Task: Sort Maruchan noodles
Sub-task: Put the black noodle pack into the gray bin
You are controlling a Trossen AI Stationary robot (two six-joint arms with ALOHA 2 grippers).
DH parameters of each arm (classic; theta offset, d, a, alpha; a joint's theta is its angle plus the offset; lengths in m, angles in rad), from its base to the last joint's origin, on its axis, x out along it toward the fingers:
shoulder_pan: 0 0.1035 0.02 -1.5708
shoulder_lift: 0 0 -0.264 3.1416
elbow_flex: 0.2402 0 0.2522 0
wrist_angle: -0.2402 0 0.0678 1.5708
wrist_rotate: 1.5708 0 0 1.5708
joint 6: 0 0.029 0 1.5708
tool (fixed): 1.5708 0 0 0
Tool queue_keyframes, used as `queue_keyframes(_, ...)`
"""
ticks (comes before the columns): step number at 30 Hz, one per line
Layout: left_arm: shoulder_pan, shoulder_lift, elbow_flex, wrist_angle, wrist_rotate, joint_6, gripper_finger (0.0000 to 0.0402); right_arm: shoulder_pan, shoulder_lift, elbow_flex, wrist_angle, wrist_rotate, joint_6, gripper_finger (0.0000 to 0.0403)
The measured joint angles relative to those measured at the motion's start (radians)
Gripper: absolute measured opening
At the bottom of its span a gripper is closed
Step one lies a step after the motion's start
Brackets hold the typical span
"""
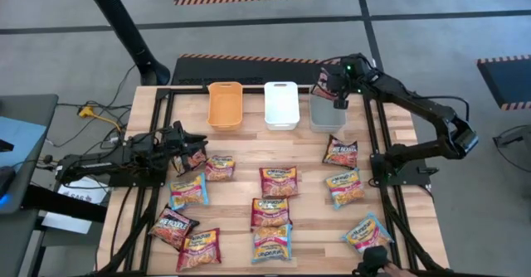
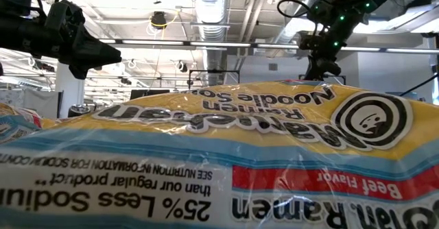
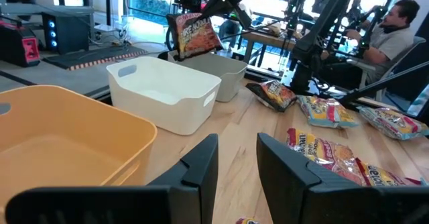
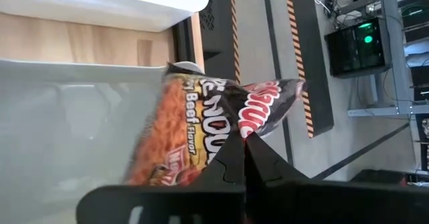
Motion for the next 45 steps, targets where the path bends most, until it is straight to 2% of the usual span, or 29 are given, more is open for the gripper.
queue_keyframes(6, 0.000, 0.000, 0.000, 0.000, 0.000, 0.000, 0.0091, 0.032, 0.000, 0.000, -0.044, 0.051, 0.005, 0.0004)
queue_keyframes(13, 0.000, 0.000, 0.000, 0.000, 0.000, 0.006, 0.0091, 0.036, 0.002, 0.000, -0.040, 0.065, 0.008, 0.0004)
queue_keyframes(22, 0.000, 0.000, 0.000, 0.000, 0.001, 0.007, 0.0091, 0.066, 0.110, 0.000, -0.052, 0.194, 0.015, 0.0004)
queue_keyframes(31, 0.000, 0.000, 0.000, 0.000, 0.000, 0.034, 0.0091, 0.078, 0.165, 0.000, -0.008, 0.211, 0.037, 0.0005)
queue_keyframes(35, 0.000, 0.000, 0.000, 0.000, 0.000, 0.034, 0.0091, 0.086, 0.161, 0.000, 0.001, 0.229, 0.037, 0.0018)
queue_keyframes(41, 0.000, 0.000, 0.000, 0.000, 0.001, 0.033, 0.0091, 0.112, 0.164, 0.000, -0.004, 0.355, 0.015, 0.0054)
queue_keyframes(45, 0.000, 0.000, 0.000, 0.000, 0.000, 0.030, 0.0091, 0.126, 0.164, 0.000, 0.003, 0.366, 0.000, 0.0069)
